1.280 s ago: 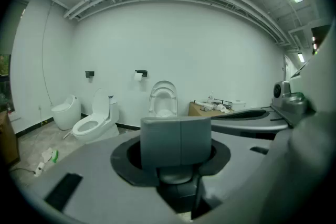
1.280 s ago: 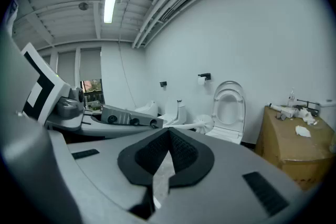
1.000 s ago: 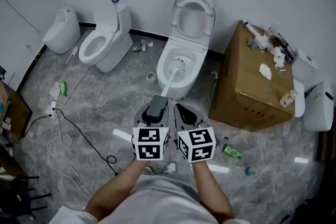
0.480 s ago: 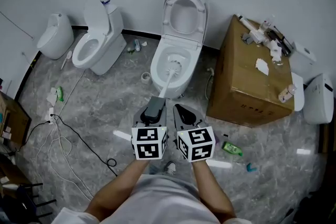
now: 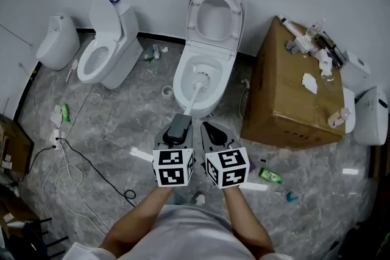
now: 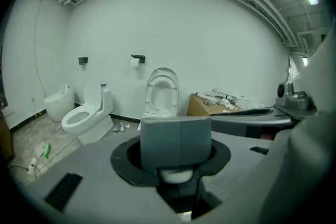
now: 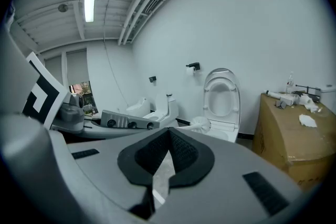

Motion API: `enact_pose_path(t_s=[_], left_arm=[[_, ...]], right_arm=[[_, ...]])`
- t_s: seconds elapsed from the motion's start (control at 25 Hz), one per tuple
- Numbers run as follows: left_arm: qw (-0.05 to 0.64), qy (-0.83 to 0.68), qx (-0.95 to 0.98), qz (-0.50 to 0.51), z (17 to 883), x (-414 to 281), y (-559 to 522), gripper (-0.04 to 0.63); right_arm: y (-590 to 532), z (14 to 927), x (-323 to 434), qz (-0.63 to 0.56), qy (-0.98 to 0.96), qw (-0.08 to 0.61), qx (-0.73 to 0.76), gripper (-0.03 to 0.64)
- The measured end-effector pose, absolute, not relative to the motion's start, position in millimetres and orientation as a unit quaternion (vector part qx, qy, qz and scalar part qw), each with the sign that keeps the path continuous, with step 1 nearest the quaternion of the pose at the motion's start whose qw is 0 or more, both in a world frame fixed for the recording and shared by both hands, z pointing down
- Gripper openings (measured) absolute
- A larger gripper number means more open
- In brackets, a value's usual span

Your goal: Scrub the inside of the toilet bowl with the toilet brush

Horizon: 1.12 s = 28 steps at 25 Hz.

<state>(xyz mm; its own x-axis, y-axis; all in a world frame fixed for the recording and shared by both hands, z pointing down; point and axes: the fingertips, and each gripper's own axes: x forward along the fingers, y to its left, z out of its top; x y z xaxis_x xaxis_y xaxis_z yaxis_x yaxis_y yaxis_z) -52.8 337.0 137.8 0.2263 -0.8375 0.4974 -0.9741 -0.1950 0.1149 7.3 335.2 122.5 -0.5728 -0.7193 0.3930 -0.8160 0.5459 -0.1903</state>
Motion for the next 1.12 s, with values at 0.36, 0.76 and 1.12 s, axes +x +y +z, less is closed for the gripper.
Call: enact_pose_path(t_s=[0.36,0.76,1.12], left_arm=[[0.234,-0.573,0.764,0.180,160.4,-73.0,248.1,0.156],[0.262,-0.546,0.771,0.196,189.6,-93.8,168.8,0.156],[0.289,-0.534,0.765,0.216,222.6,-113.7,129.5,0.156]], right_arm=[[246.2,136.7,-10.1,0.193,-0.853,0.154,0.461,-0.002],[164.1,161.5,-28.7,0.214,-0.833,0.180,0.477,-0.002],[116.6,186.5,-46.3,0.224,-0.825,0.206,0.476,-0.002]])
